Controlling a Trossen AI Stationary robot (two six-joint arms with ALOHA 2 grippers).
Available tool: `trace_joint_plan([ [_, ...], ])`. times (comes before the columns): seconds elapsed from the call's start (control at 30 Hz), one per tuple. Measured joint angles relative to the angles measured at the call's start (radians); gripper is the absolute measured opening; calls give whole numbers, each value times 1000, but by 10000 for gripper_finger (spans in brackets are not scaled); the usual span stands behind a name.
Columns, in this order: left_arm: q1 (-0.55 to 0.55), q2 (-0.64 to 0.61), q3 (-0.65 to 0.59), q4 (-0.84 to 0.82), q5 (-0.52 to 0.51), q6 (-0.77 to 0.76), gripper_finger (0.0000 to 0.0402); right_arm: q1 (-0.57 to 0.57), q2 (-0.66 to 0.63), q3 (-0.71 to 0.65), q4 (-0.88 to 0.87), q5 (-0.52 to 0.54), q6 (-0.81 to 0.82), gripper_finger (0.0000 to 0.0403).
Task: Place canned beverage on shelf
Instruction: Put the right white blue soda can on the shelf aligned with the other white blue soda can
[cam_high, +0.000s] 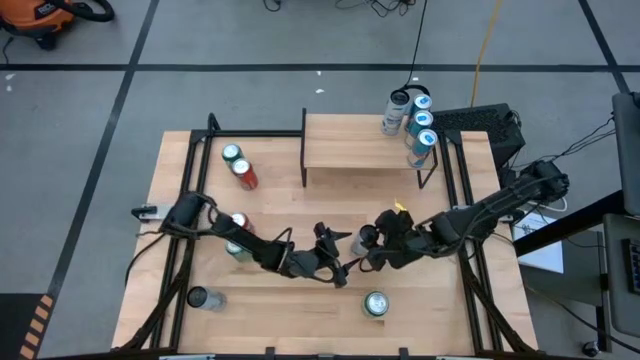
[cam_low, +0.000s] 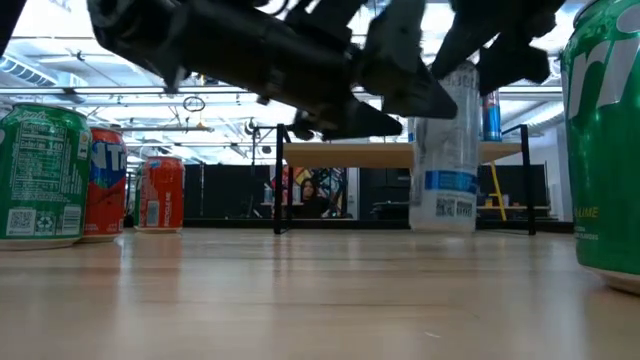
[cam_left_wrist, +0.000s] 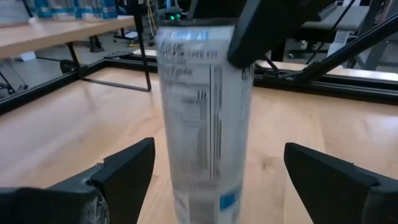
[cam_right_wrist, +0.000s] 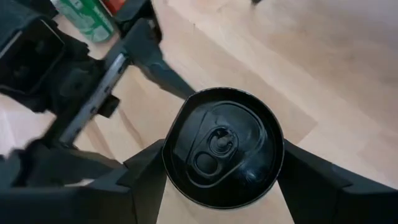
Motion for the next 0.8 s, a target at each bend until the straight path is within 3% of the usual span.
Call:
trace_joint_plan([
  [0.1, 12, 30, 28, 0, 13, 0, 357, -10, 31, 0, 38, -37, -2, 248],
  [0.43, 30, 54, 68, -40, 14, -2, 352, -18, 70, 0, 84, -12, 1, 260],
  [0.8, 36, 54, 68, -80, 20, 1, 271, -15, 68, 3, 85, -48, -3, 313],
])
